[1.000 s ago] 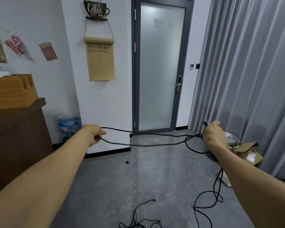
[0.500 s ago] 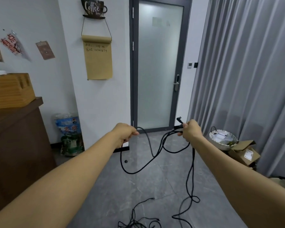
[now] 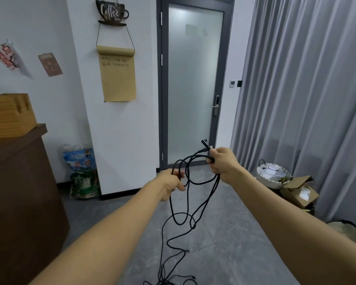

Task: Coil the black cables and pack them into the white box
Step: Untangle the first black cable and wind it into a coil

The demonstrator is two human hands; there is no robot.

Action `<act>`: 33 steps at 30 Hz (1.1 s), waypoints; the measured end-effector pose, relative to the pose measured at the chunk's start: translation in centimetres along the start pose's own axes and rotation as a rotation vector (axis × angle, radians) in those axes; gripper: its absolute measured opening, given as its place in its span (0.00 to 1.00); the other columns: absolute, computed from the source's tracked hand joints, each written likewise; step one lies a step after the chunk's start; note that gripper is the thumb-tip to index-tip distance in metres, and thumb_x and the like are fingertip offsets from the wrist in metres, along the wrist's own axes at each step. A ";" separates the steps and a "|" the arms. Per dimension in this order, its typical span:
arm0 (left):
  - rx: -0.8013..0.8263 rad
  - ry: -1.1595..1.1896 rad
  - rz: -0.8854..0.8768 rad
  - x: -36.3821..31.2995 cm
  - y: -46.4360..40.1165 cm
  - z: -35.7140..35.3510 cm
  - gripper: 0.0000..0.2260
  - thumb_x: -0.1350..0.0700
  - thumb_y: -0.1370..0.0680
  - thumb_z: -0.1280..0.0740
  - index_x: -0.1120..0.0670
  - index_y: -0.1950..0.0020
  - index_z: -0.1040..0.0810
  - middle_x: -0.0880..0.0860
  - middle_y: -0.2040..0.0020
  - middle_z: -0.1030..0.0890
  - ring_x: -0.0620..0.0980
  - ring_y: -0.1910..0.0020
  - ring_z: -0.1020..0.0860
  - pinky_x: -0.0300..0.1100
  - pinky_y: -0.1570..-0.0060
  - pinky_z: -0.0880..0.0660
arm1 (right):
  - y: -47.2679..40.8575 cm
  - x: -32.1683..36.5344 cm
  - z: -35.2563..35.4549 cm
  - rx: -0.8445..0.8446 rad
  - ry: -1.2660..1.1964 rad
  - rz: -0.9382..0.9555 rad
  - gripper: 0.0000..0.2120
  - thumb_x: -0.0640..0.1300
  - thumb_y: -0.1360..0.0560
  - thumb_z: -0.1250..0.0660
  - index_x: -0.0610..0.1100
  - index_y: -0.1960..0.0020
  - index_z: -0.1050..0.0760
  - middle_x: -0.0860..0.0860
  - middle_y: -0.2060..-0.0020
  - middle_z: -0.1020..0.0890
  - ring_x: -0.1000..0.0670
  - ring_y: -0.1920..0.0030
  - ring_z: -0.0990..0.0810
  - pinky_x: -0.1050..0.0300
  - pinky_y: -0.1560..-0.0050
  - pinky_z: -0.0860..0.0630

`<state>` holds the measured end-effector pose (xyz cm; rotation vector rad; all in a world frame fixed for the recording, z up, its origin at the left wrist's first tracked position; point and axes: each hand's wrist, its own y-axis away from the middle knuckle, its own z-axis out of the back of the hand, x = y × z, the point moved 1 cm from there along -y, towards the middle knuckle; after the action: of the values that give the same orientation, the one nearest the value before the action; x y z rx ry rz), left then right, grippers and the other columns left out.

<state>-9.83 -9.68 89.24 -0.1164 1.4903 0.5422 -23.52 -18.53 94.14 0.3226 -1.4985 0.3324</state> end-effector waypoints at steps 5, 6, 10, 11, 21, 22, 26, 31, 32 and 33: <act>0.060 0.078 -0.223 -0.6 -0.2 -0.9 0.27 0.79 0.29 0.40 0.52 0.41 0.25 0.48 0.49 0.22 0.44 0.51 0.26 0.36 0.49 0.29 | 0.2 0.8 -0.8 0.106 -0.132 -0.039 0.13 0.39 0.18 0.48 0.42 0.60 0.35 0.48 0.72 0.34 0.58 0.82 0.41 0.66 0.83 0.45; 0.053 0.062 -0.252 -0.8 -0.1 -0.9 0.23 0.77 0.27 0.39 0.54 0.42 0.25 0.49 0.52 0.21 0.43 0.53 0.24 0.30 0.55 0.28 | 0.2 1.0 -0.7 0.110 -0.162 -0.041 0.13 0.39 0.18 0.48 0.43 0.61 0.36 0.49 0.73 0.34 0.57 0.82 0.41 0.66 0.83 0.45; 0.022 -0.167 -0.356 -0.9 0.1 0.2 0.05 0.65 0.22 0.36 0.59 0.49 0.22 0.50 0.61 0.20 0.35 0.66 0.22 0.23 0.65 0.30 | 0.0 1.5 0.4 0.037 -0.290 -0.040 0.15 0.38 0.18 0.48 0.44 0.63 0.39 0.48 0.73 0.35 0.57 0.83 0.41 0.66 0.83 0.46; 0.013 -0.254 -0.369 -0.9 0.0 0.7 0.03 0.61 0.22 0.34 0.58 0.52 0.21 0.50 0.62 0.20 0.38 0.63 0.21 0.27 0.58 0.27 | -0.1 1.6 0.8 0.000 -0.318 -0.030 0.16 0.38 0.18 0.49 0.43 0.64 0.40 0.48 0.73 0.35 0.57 0.84 0.42 0.67 0.83 0.46; -0.256 -1.381 -0.131 -1.6 0.9 4.7 0.08 0.60 0.25 0.36 0.54 0.47 0.23 0.50 0.55 0.24 0.52 0.56 0.25 0.42 0.60 0.29 | -0.8 0.9 2.6 -0.203 -0.159 -0.012 0.14 0.39 0.18 0.49 0.43 0.62 0.38 0.47 0.72 0.32 0.56 0.81 0.39 0.65 0.83 0.44; -0.223 -1.321 -0.129 -1.7 0.9 4.9 0.09 0.58 0.25 0.34 0.54 0.45 0.23 0.51 0.50 0.22 0.52 0.53 0.24 0.43 0.57 0.27 | -0.8 0.7 2.5 -0.185 -0.171 -0.015 0.14 0.39 0.18 0.49 0.43 0.62 0.39 0.47 0.72 0.33 0.57 0.83 0.39 0.65 0.83 0.45; 0.047 -0.818 -0.208 -2.4 1.3 4.5 0.29 0.52 0.29 0.25 0.53 0.31 0.32 0.50 0.36 0.28 0.50 0.37 0.28 0.40 0.43 0.31 | -0.4 0.6 1.6 -0.041 -0.168 0.019 0.17 0.37 0.18 0.49 0.45 0.66 0.42 0.47 0.72 0.35 0.57 0.84 0.41 0.65 0.82 0.46; 0.155 -0.236 -0.278 -4.2 1.9 1.1 0.22 0.38 0.22 0.43 0.52 0.36 0.28 0.49 0.39 0.25 0.47 0.38 0.28 0.43 0.34 0.36 | 0.3 0.7 0.2 0.127 -0.058 0.092 0.14 0.40 0.18 0.47 0.43 0.63 0.39 0.47 0.73 0.34 0.57 0.82 0.40 0.65 0.81 0.44; 0.190 -0.205 -0.272 -4.3 1.9 0.6 0.19 0.40 0.22 0.42 0.52 0.43 0.25 0.50 0.46 0.22 0.47 0.44 0.26 0.44 0.37 0.34 | 0.5 0.8 0.0 0.141 -0.036 0.104 0.13 0.40 0.18 0.47 0.42 0.62 0.38 0.47 0.73 0.34 0.57 0.83 0.40 0.66 0.82 0.43; 0.227 -0.182 -0.268 -4.3 2.0 0.2 0.14 0.43 0.21 0.41 0.53 0.49 0.25 0.50 0.54 0.22 0.47 0.51 0.25 0.42 0.43 0.31 | 0.6 0.8 -0.1 0.152 -0.006 0.114 0.13 0.41 0.18 0.46 0.42 0.61 0.37 0.46 0.73 0.33 0.57 0.83 0.39 0.66 0.82 0.43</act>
<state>-10.43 -9.05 93.95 -0.0847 1.3225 0.1608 -23.62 -17.96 94.95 0.3598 -1.5043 0.5388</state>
